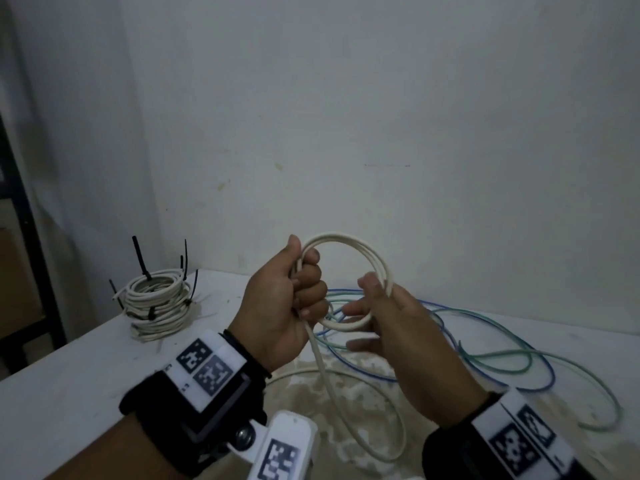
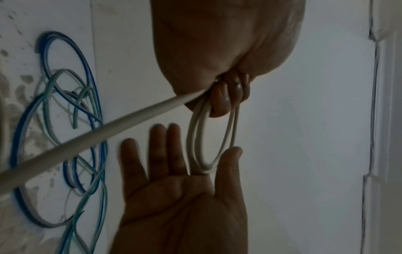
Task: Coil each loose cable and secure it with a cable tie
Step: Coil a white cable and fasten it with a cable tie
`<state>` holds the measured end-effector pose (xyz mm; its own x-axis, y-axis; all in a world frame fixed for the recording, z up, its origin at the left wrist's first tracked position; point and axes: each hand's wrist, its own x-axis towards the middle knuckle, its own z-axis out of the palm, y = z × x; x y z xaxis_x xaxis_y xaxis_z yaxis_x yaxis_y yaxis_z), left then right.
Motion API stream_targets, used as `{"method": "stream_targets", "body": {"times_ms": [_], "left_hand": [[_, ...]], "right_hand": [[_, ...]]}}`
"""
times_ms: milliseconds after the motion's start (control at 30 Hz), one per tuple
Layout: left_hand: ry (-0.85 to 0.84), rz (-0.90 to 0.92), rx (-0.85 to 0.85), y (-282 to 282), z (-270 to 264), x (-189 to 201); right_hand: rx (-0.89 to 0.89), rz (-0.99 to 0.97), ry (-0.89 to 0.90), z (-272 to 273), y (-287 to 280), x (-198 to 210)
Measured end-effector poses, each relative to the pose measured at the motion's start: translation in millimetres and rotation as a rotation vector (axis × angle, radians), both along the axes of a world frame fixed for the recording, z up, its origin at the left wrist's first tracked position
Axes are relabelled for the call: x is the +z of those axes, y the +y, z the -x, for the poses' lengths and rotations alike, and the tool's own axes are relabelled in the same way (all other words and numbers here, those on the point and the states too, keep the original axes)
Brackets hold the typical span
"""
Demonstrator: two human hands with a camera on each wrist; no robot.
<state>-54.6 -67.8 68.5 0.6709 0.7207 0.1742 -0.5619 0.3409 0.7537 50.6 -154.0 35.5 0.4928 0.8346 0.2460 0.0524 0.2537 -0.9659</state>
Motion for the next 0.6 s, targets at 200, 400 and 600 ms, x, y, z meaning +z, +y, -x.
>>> {"method": "stream_targets", "body": {"times_ms": [200, 400, 600], "left_hand": [[0.151, -0.186, 0.101, -2.2, -0.4, 2.2], [0.163, -0.216, 0.093, -13.5, -5.1, 0.6], [0.13, -0.396, 0.06, -29.7, -9.6, 2.9]], "right_hand": [[-0.594, -0.236, -0.442, 17.4, -5.6, -6.0], [-0.518, -0.317, -0.874, 31.2, -0.3, 0.1], [-0.495, -0.209, -0.746, 23.4, 5.8, 5.8]]}}
